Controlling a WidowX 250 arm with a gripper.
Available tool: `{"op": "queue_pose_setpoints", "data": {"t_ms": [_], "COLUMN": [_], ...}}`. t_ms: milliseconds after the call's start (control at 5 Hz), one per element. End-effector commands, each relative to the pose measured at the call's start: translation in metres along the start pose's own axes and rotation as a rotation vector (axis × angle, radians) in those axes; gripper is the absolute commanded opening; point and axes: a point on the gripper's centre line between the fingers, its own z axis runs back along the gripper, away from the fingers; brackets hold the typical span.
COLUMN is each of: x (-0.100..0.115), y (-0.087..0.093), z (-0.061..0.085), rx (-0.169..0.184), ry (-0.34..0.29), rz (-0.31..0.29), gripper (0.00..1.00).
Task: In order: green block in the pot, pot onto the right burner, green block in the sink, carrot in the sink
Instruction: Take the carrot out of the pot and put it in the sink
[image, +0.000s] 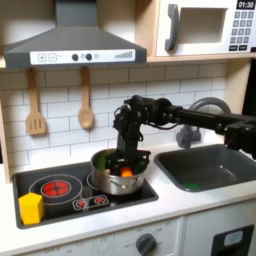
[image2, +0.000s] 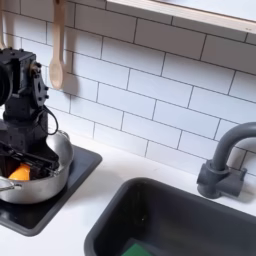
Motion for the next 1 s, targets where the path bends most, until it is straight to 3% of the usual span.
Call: {"op": "queue_pose_setpoints", "data": {"t_ms": [0,200,400,600,800], "x": [0.008,0.01,0.009,0.006,0.005], "y": [-0.004,-0.007,-0.012,-0.021,-0.044], "z": [0.029,0.054,0.072,0.087,0.086], "rx": [0.016,0.04,0.026,0.01,-0.031], "ry": [-0.059,-0.117,-0.15,-0.169,-0.146], "rz": [0.019,0.008,-0.002,-0.013,-0.011], "gripper": [0.0,0.0,0.0,0.0,0.0]}}
